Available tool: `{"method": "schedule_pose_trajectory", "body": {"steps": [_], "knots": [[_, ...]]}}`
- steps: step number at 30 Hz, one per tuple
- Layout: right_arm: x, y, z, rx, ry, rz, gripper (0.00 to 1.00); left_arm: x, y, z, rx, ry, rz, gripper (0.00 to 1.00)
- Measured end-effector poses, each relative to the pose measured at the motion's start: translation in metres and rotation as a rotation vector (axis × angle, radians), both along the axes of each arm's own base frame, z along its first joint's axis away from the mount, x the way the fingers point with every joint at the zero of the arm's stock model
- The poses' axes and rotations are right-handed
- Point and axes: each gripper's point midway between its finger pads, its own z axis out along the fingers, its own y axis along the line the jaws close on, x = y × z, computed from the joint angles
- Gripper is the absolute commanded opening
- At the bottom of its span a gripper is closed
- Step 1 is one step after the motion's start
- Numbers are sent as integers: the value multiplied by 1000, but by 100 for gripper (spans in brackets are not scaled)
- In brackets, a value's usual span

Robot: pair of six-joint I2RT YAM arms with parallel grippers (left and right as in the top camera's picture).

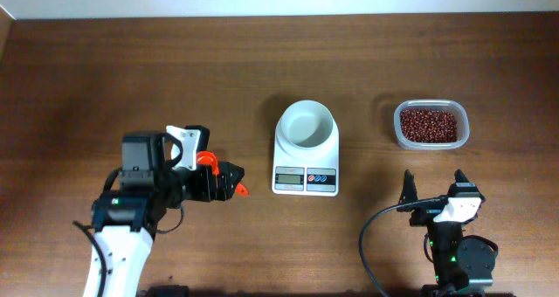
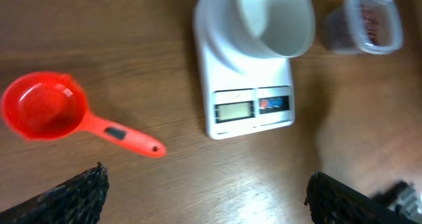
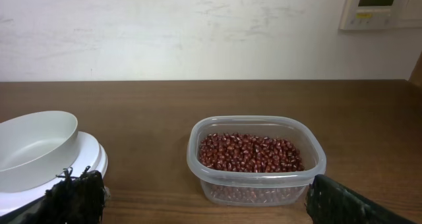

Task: Scoop and weigh 50g on scale
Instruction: 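Move the left gripper to the orange scoop and grasp its handle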

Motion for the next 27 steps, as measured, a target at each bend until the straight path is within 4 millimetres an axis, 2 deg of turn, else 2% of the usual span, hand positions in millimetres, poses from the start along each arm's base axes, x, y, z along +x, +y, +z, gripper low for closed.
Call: {"method": "schedule_pose_trajectory", "body": {"steps": [2,7,13,19,22,26,27], "knots": [[0,0,0,1,0,0,99,4,13,-13,40,61,92,99],[0,0,0,0,0,0,99,3,47,-28,152,144,319,99],[0,0,0,0,0,0,99,3,70,-32,225,164,460,99],[0,0,0,0,0,0,99,0,75,-40,231,217,518,97],[0,0,0,0,0,0,99,0,77,-54,228,283,572,87],[0,0,0,0,0,0,99,12,83,-83,237,372,662,84],[0,0,0,1,0,0,99,15,84,-89,239,385,671,80]]}}
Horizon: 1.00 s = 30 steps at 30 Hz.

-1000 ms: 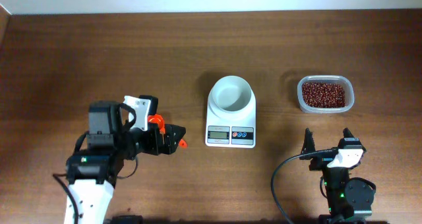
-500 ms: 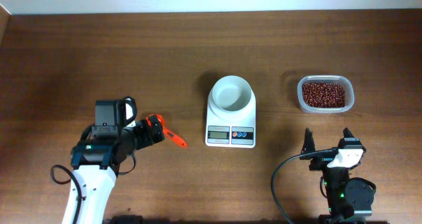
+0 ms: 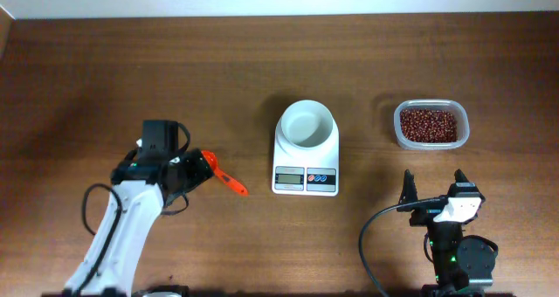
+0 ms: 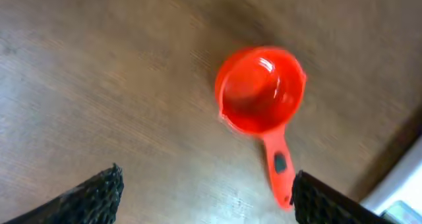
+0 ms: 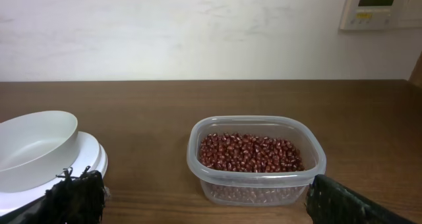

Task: Scoop and weigh 50g on scale
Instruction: 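Move the left gripper to the orange scoop and grasp its handle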

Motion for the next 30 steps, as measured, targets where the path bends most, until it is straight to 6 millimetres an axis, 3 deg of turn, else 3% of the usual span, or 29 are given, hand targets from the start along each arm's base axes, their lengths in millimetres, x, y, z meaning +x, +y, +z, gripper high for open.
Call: {"method": "schedule_pose_trajectory", "body": {"steps": [3,8,11,13,14,19,23,24,30], "knots": [[0,0,0,-1,0,0,99,12,0,-17,-13,12,46,70],[0,0,0,0,0,0,99,33,1,-44,-29,14,116,65],[0,0,0,0,0,0,99,39,1,-58,-36,23,137,53],[0,0,0,0,0,0,99,42,2,-65,-37,30,152,23],[0,0,0,-1,0,0,99,43,2,-65,-38,27,157,0],[0,0,0,0,0,0,99,45,1,-68,-43,33,168,0],[0,0,0,0,0,0,98,33,-3,-65,-67,73,162,0],[0,0,0,-1,0,0,99,33,-4,-60,-71,63,160,0],[0,0,0,0,0,0,99,24,-6,13,-95,-100,150,0]]}}
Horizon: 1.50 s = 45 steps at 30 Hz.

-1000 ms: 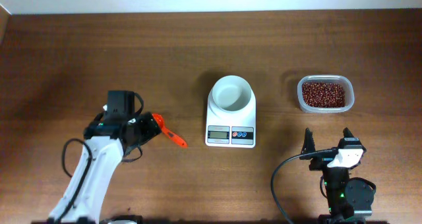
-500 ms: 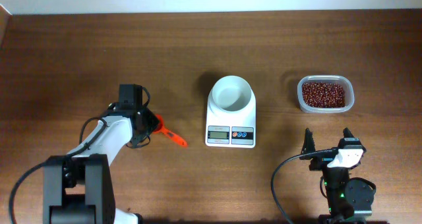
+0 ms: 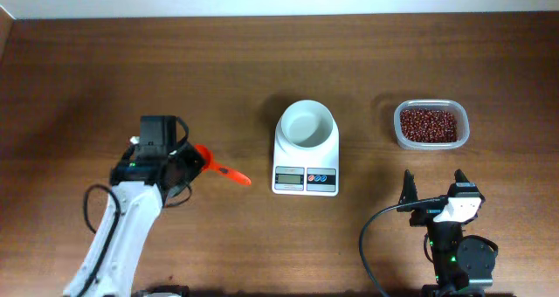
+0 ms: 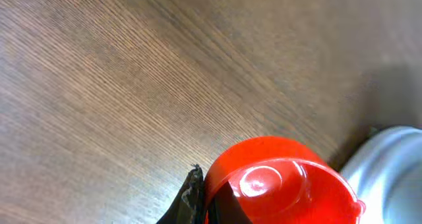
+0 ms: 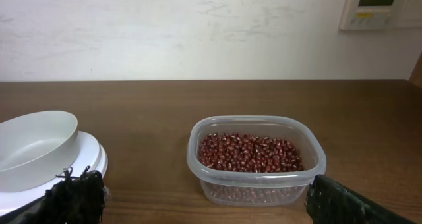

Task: Scoop and weigh 50g on scale
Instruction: 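Move the left gripper to the orange scoop and grasp its handle, then lift the orange scoop with the left gripper toward the scale front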

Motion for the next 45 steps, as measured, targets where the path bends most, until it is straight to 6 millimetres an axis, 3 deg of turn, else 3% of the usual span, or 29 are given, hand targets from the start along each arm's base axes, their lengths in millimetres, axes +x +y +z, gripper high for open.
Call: {"method": "schedule_pose_trajectory", "body": {"steps": [7,19,26,32,37,45], "knots": [[0,0,0,0,0,0,99,-22,-12,18,-52,3,-52,0],[0,0,0,-1,0,0,99,-50,-14,46,-52,-40,-74,0],[0,0,0,-1,0,0,99,-57,-16,46,-55,-23,-78,0],[0,0,0,-1,0,0,99,-62,-44,46,-81,-8,-102,0],[0,0,0,-1,0,0,99,-67,-54,44,-87,12,-38,0],[0,0,0,-1,0,0,99,-75,-56,41,-83,43,14,0]]}}
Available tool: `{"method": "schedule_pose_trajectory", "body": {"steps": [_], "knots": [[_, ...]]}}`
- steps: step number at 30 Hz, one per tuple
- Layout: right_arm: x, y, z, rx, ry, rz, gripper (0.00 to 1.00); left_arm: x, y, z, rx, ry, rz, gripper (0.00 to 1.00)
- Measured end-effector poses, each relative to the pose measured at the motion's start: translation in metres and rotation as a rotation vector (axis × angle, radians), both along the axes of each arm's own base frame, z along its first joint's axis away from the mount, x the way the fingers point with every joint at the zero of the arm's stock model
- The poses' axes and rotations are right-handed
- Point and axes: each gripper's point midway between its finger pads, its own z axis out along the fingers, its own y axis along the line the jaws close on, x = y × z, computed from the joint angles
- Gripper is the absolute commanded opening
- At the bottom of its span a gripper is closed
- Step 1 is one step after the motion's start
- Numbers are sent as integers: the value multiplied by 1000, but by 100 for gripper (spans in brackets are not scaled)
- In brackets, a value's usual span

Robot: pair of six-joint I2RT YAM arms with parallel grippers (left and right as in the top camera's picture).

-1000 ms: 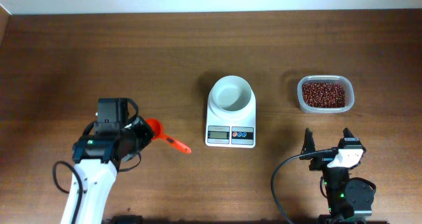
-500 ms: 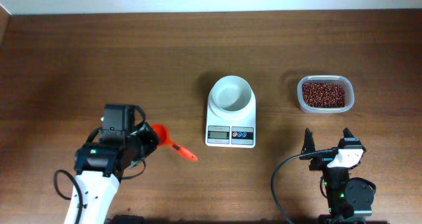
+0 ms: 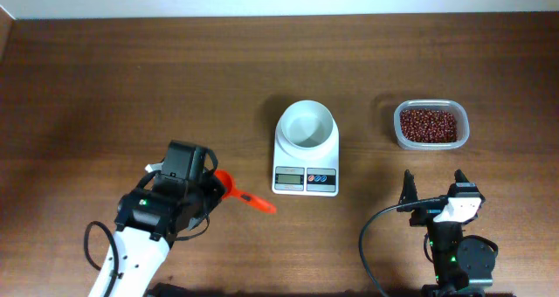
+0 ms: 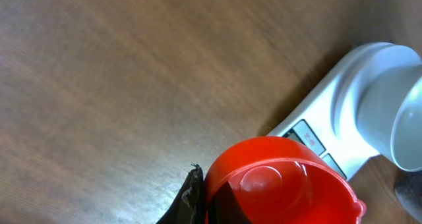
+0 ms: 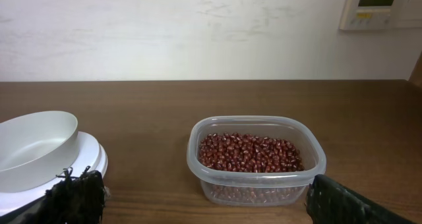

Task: Scoop and weigh 50g on scale
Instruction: 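Lift the orange scoop with the left gripper toward the scale front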

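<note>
A red scoop hangs in my left gripper, which is shut on its cup; the handle points right toward the front of the table. In the left wrist view the empty cup fills the bottom edge beside one dark finger. The white scale carries an empty white bowl, just right of the scoop. A clear tub of red beans stands at the right. My right gripper rests open near the front edge, facing the tub.
The scale's display and buttons face the front. The bowl also shows at the left of the right wrist view. A pale wall runs behind the table's far edge.
My left arm has moved right and toward the front with the scoop still held, from left of the scale to its front-left corner. The scale now shows in the left wrist view.
First my left gripper hung open with the scoop lying on the table left of the scale. Then it stood open right over the scoop. Then it was shut on the cup, and now holds it closer to the scale. The right arm never moved.
</note>
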Motion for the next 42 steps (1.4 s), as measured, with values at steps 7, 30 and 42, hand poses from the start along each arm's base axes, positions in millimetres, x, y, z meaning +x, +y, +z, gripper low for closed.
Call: {"method": "schedule_pose_trajectory", "body": {"steps": [7,30,42], "knots": [[0,0,0,0,0,0,99,-16,4,-6,-42,89,170,0],[0,0,0,0,0,0,99,-22,-13,-6,-45,92,179,0],[0,0,0,0,0,0,99,-19,-10,-7,-34,86,214,0]]}}
